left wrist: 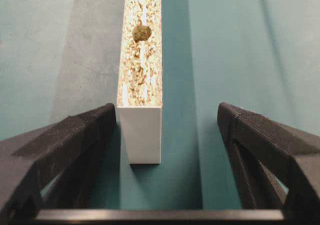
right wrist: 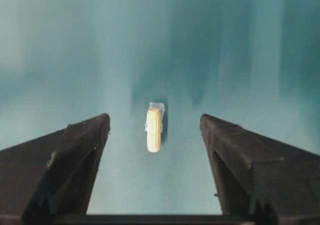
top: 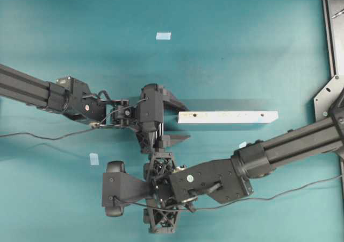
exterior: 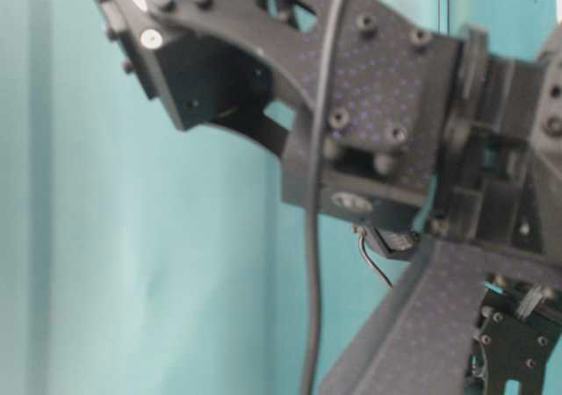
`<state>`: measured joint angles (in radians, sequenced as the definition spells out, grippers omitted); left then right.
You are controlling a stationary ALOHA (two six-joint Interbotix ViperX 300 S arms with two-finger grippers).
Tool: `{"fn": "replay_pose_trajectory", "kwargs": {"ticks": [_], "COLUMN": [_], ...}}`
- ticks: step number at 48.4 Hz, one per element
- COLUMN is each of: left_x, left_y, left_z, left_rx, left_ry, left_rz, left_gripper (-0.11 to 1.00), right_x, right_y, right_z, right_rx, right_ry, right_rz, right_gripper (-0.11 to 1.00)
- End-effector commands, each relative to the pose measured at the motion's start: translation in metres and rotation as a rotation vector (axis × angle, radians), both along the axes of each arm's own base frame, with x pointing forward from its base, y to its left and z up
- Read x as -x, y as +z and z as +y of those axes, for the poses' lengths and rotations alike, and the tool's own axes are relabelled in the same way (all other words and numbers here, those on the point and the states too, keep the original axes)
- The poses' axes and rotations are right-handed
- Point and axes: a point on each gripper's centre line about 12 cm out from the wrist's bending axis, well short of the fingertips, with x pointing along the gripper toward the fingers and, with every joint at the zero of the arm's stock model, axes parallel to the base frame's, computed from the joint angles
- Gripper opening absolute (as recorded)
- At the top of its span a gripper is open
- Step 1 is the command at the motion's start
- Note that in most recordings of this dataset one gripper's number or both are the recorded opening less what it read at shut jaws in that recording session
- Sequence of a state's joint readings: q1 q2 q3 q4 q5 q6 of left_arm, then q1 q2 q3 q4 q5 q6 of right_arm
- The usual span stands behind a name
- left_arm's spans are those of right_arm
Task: Move the wooden board into place and insert the rod into its hole.
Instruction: 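Lower the right gripper over the wooden dowel and close on it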
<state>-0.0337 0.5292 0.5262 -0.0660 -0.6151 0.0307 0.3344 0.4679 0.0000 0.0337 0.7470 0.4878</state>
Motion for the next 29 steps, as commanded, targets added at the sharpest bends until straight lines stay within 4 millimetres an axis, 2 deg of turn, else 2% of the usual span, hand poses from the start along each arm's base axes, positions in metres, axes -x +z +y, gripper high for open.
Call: {"fn": "replay_pose_trajectory", "kwargs": {"ticks": [1,19,23,29], "left_x": [0.0025,0.0008,0.0008,0.0007], "left_y": [-0.0019,-0.0010,-0.0010,-0.0009], "left_z": [0.0043,0.0015,0.0008,0.0015], "left_rx": [-0.001,-0.001,-0.001,-0.001], "left_ry": [0.010,0.004,0.002,0.004], "left_rz": [0.012,0.008,0.008,0.006], "left_gripper": [0.90,0.90,0.90,0.90], "right_x": [-0.0062,-0.0075,-0.0072,-0.0078], "right_y": [0.0152,0.0071,0.0066,0.0072], "right_z": [0.0010,0.0005,0.0003,0.0006], "right_rx": [-0.013,0.000,0.001,-0.001], "right_ry": [-0.003,0.002,0.002,0.002], "right_rz": [-0.043,-0.039,-0.037,-0.042], "right_gripper": [0.81,0.80,0.75,0.62]}}
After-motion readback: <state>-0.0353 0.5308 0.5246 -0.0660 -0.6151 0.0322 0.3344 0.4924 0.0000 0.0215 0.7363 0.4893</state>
